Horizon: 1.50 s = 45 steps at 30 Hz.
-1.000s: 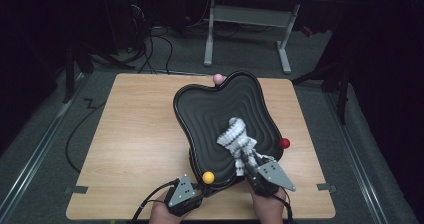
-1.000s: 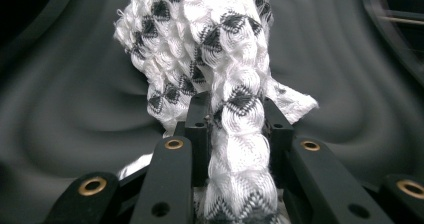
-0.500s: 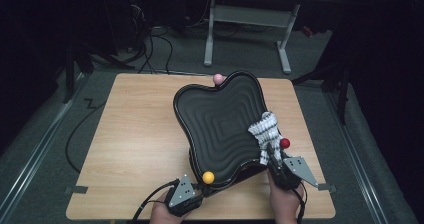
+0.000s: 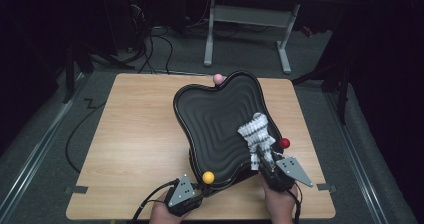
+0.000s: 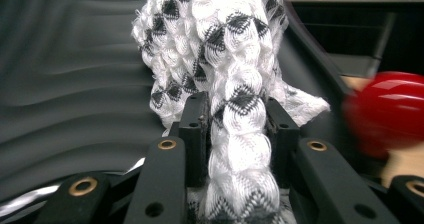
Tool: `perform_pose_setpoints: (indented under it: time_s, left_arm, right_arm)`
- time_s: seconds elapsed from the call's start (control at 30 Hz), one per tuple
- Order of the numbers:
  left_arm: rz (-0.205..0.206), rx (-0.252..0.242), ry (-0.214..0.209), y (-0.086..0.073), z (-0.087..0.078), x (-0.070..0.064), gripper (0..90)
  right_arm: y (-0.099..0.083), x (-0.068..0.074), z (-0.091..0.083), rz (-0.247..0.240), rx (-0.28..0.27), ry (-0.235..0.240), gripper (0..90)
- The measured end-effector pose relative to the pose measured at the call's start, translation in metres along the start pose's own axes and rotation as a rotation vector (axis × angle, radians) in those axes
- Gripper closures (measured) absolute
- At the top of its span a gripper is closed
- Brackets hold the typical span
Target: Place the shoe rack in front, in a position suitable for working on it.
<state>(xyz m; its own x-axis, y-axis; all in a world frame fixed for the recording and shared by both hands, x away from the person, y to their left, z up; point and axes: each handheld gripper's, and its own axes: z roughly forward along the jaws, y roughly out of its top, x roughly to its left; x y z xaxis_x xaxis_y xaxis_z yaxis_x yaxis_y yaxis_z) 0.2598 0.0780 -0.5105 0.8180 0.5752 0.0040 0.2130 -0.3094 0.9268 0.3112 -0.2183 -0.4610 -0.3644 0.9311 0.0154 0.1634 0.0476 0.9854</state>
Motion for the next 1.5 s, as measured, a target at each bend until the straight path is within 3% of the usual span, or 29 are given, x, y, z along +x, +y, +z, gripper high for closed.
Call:
perform_pose_setpoints:
  time_s: [0.17,0.3,0.4,0.5,0.63,0.77,0.87,0.97,1.0,1.13,1.4,1.5]
  left_arm:
    - [0.000,-0.001,0.002,0.000,0.000,0.000,74.5]
    - [-0.001,0.000,0.001,0.000,0.000,0.000,74.5]
    - [0.000,0.004,0.001,0.000,0.000,0.000,74.5]
    - [0.000,0.004,0.001,0.000,0.000,0.000,74.5]
    - [0.001,0.003,-0.001,0.000,0.000,0.000,74.5]
    - [0.002,0.002,-0.003,0.000,0.000,0.000,74.6]
    - [0.003,0.004,-0.003,0.001,0.000,0.000,74.6]
    - [0.002,0.004,-0.002,0.001,0.000,0.000,74.6]
    - [0.003,0.004,-0.002,0.001,0.000,0.000,74.5]
    - [0.005,0.004,-0.001,0.001,0.000,0.000,74.5]
    - [0.007,0.003,-0.002,0.001,0.000,0.000,74.5]
    - [0.007,0.004,-0.001,0.001,0.000,0.000,74.5]
  right_arm:
    - [-0.002,0.032,-0.002,-0.053,-0.012,0.098,69.3]
    - [-0.004,0.061,-0.005,-0.123,-0.024,0.217,71.1]
    - [-0.008,0.077,-0.009,-0.167,-0.029,0.277,72.0]
    - [-0.010,0.088,-0.011,-0.154,-0.031,0.327,72.8]
    - [-0.012,0.097,-0.013,-0.172,-0.035,0.354,72.8]
    - [-0.013,0.099,-0.014,-0.176,-0.036,0.353,73.2]
    - [-0.011,0.098,-0.014,-0.198,-0.033,0.319,73.0]
    - [-0.008,0.089,-0.011,-0.190,-0.027,0.266,72.8]
    - [-0.006,0.081,-0.010,-0.177,-0.023,0.231,72.8]
    - [-0.004,0.056,-0.006,-0.124,-0.026,0.166,72.6]
    - [-0.002,-0.005,-0.001,-0.009,-0.005,-0.038,72.2]
    - [-0.004,-0.019,-0.002,0.020,-0.006,-0.087,72.2]
